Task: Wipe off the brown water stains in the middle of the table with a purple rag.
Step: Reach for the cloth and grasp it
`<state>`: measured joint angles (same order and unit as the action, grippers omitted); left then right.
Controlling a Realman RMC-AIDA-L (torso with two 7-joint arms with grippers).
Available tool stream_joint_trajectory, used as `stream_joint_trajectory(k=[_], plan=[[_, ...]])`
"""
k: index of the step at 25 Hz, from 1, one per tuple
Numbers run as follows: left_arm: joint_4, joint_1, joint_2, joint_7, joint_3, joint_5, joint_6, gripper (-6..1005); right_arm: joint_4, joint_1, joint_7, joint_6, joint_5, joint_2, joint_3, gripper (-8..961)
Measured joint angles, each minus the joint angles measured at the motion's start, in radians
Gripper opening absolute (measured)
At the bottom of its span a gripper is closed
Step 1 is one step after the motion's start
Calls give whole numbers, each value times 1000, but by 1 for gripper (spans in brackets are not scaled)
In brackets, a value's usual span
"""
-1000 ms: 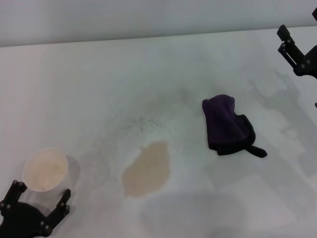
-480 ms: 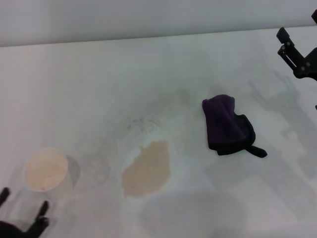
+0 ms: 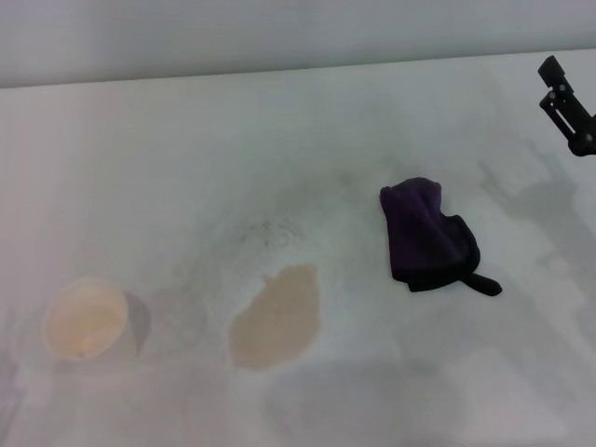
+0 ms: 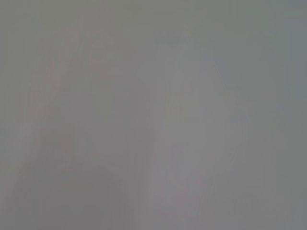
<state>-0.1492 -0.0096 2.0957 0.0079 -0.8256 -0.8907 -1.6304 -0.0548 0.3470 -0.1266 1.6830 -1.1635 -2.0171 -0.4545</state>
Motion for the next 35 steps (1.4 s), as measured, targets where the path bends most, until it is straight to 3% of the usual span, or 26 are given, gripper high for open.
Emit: stream_joint_trajectory(k=[7,15,21,26,29,35], plan=[[8,-61,-7,-60,6,136,-26,883,-8,1,-129,35,-1,0,-4,801],[35,-149,-17,-98,7,248,-15,883,65,32,-508,-71,-9,7,-26,800],[91,-170,-19,-116,7,279,0,882,205,34,-811,-166,-10,11,-157,800],[155,-174,-21,-170,8,282,6,878,378,23,-1160,-208,-25,32,-363,800],[190,-178,-23,-189,8,282,33,877,526,20,-1422,-233,-125,53,-487,800],[230,-211,-26,-190,8,281,132,878,717,50,-1795,-287,-456,55,-512,800]])
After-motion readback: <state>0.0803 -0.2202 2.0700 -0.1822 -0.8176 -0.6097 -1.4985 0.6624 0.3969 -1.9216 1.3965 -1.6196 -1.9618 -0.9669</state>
